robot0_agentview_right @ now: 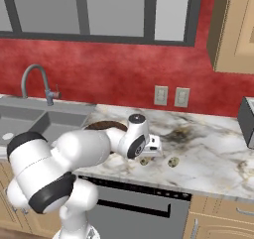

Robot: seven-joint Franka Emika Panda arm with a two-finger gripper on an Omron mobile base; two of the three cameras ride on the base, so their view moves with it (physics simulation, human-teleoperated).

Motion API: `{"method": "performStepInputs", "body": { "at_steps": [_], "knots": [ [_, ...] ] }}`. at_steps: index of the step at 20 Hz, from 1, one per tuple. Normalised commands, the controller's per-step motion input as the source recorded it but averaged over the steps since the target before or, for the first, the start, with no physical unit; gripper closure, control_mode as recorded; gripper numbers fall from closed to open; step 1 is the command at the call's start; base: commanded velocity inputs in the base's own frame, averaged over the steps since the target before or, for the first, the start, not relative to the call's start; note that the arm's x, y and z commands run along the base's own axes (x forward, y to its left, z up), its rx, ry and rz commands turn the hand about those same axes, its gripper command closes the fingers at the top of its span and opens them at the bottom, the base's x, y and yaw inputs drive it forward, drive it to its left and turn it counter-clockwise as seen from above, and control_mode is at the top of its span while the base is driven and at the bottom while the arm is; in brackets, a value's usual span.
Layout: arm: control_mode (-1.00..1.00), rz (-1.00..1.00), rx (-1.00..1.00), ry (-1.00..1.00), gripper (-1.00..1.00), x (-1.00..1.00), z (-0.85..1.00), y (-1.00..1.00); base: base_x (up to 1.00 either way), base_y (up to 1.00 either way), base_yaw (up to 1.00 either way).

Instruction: Gather the eggs and milk located in the vicinity of the sink area and place them right next to the bowl.

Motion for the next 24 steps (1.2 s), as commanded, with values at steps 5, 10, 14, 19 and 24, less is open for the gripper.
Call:
{"method": "performStepInputs", "body": {
  "at_steps": [5,10,14,19,24],
  "knots": [
    [-1.00,0.03,0.00,0.00,-1.00,0.14,-0.10,0.00,0.00,0.00,0.00],
    [-1.00,0.04,0.00,0.00,-1.00,0.12,-0.05,0.00,0.00,0.00,0.00],
    [-1.00,0.03,0.00,0.00,-1.00,0.09,-0.10,0.00,0.00,0.00,0.00],
    [-1.00,0.01,0.00,0.00,-1.00,0.05,-0.12,0.00,0.00,0.00,0.00],
    [-1.00,0.00,0.00,0.00,1.00,0.00,-0.10,0.00,0.00,0.00,0.00]
  ]
}}
